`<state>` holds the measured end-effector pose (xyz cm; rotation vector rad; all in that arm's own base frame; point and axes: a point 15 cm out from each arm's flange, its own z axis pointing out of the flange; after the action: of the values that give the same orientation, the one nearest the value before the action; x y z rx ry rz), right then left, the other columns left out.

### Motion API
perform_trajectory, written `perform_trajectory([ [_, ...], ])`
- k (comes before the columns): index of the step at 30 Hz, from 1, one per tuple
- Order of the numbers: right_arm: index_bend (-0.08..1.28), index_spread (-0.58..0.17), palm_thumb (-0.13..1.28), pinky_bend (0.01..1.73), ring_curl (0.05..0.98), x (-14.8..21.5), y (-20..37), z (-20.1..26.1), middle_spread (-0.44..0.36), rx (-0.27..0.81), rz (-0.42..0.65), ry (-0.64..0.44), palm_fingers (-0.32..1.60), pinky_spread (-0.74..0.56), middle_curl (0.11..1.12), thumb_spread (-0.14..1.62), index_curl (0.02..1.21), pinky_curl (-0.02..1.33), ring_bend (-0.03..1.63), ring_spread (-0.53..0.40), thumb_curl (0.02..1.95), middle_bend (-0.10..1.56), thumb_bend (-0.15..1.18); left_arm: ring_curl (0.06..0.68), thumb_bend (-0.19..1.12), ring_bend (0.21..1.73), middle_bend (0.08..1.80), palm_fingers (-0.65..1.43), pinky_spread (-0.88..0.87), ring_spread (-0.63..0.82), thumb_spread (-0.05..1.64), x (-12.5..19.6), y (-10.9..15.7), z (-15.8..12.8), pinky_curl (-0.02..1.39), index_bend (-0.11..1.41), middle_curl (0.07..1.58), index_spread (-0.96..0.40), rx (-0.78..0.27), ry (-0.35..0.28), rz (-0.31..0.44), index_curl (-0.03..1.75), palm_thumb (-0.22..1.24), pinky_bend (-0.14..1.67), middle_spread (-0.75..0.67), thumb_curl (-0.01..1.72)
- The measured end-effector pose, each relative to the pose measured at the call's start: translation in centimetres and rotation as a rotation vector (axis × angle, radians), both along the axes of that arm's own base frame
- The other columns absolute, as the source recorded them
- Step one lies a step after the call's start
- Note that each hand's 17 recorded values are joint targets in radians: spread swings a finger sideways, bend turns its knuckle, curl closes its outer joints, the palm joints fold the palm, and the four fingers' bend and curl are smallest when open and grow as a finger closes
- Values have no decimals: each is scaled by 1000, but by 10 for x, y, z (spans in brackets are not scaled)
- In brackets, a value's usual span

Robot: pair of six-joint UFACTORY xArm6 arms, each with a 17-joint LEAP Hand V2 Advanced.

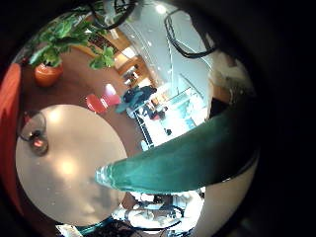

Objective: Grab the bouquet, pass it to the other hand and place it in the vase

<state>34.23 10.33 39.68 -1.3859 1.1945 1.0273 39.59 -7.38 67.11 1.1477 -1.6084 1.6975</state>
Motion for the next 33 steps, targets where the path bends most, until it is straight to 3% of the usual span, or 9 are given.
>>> perform_trajectory([
  [5, 343, -351, 738, 862, 387, 4, -1, -1, -46, 9, -11, 8, 6, 224, 444, 1004, 486, 541, 883, -48, 600, 548, -26, 568, 184, 1658, 1229, 900, -601, -372, 1103, 12, 17, 2, 1148, 772, 1003, -696, 4, -25, 64, 1208, 1042, 1167, -514, 838],
  [11, 271, -330, 745, 783, 341, 16, -7, -8, -14, -17, -59, 7, 50, 333, 404, 1016, 438, 472, 806, 17, 567, 474, -24, 565, 175, 1660, 1231, 904, -618, -370, 1114, 28, 36, -3, 1198, 754, 1004, -707, 14, -50, 133, 1261, 1043, 1146, -516, 874],
  [19, 197, -302, 742, 709, 294, 26, -8, -5, 14, 13, -93, 8, 68, 381, 368, 1030, 407, 411, 702, 72, 540, 382, -23, 562, 161, 1654, 1224, 911, -637, -372, 1122, 51, 56, -15, 1246, 730, 1005, -715, 57, -86, 224, 1312, 1044, 1116, -518, 913],
  [33, 161, -275, 728, 661, 258, 35, -8, -21, 59, 86, -129, 77, 88, 407, 347, 1045, 344, 348, 618, 129, 514, 288, -22, 558, 139, 1637, 1203, 933, -666, -375, 1134, 95, 76, -54, 1300, 684, 1008, -718, 59, -55, 278, 1367, 1046, 1068, -523, 964],
])
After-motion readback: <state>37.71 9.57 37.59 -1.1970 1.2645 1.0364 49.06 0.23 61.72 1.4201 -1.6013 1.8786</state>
